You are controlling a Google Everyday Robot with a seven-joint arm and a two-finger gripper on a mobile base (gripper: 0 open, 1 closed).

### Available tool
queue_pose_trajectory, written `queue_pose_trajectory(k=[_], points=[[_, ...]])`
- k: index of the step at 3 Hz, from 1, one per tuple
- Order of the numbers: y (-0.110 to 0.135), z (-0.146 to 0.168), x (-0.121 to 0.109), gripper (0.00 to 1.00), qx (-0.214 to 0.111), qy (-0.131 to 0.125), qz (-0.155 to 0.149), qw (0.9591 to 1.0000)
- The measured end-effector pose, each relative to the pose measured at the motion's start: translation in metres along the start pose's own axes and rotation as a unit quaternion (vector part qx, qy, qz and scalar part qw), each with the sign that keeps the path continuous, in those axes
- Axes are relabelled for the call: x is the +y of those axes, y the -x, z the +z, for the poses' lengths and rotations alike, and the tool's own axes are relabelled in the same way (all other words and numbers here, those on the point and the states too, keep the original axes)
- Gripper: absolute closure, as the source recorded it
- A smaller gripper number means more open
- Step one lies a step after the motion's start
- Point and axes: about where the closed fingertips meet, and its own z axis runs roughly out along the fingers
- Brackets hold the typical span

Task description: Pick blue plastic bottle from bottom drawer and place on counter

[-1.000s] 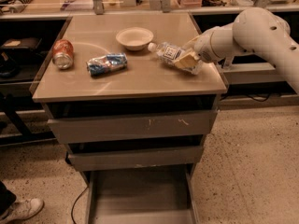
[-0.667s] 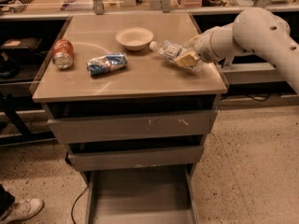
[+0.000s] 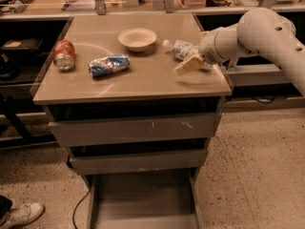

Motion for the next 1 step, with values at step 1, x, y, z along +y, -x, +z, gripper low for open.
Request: queue_pose_trajectory(k=[1], points=[[0.0, 0.0, 0.0, 0.0, 0.0, 0.0, 0.0, 1.0]])
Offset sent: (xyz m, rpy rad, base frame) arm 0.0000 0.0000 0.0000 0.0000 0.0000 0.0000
